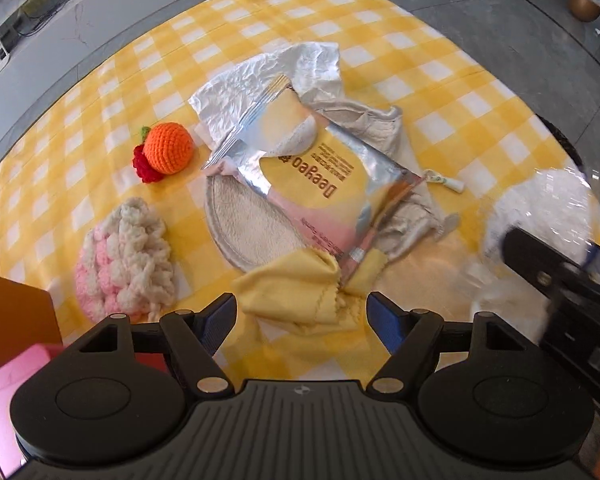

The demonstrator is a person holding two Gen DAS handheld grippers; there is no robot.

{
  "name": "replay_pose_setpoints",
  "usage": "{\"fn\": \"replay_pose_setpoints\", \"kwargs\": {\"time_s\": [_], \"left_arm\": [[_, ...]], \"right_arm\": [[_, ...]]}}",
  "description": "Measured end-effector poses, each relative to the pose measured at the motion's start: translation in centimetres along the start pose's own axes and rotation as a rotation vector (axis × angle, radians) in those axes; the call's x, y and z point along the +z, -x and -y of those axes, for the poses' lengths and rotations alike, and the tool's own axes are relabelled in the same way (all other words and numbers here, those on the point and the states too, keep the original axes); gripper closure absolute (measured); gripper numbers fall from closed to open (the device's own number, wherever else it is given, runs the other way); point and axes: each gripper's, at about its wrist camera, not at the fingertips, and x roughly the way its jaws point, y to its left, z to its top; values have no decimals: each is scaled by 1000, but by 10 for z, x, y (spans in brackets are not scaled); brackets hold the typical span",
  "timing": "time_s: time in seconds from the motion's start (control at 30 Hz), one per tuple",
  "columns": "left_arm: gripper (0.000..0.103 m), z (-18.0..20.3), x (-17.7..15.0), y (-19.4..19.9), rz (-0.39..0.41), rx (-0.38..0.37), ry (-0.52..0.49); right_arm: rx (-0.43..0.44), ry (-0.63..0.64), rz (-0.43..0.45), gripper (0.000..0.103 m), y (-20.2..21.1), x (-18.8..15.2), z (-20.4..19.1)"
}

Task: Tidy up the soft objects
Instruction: 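Grasp the clear plastic bag with the right tool, then close the left tool on the yellow cloth while the right tool holds the bag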

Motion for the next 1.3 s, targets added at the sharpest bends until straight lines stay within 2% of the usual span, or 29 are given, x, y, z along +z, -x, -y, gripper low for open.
{"fn": "replay_pose_setpoints", "kwargs": {"time_s": [0.1,0.27,0.47,0.6,0.83,0.87,0.93,0.97,1.03,1.17,1.3], "left_arm": [[16,-5,4,-8,2,-8,31],[16,-10,9,-22,-39,-34,67],[16,-7,10,-29,-54,-17,61],[11,-3,13,-33,-67,2,67],[16,-7,11,-34,-61,-32,89],[18,-8,11,-34,-60,-40,98],[32,-9,9,-31,-55,-61,94],[35,-8,9,-30,-55,-67,83],[52,-6,9,-28,-58,-77,61],[67,4,11,-25,-69,-65,12],[86,11,12,-22,-82,-53,-21]], "right_arm": [[3,-14,5,35,1,1,3],[6,-7,-1,35,0,1,4],[1,-4,0,34,0,1,3],[-3,7,1,34,1,0,1],[2,16,-1,34,1,0,0],[4,18,1,34,1,0,0],[0,26,2,34,1,-1,-2],[1,32,1,34,1,-1,-3],[7,40,-2,34,0,-2,-4],[7,40,-1,34,0,-2,-4],[2,20,0,34,-1,-2,-2]]}}
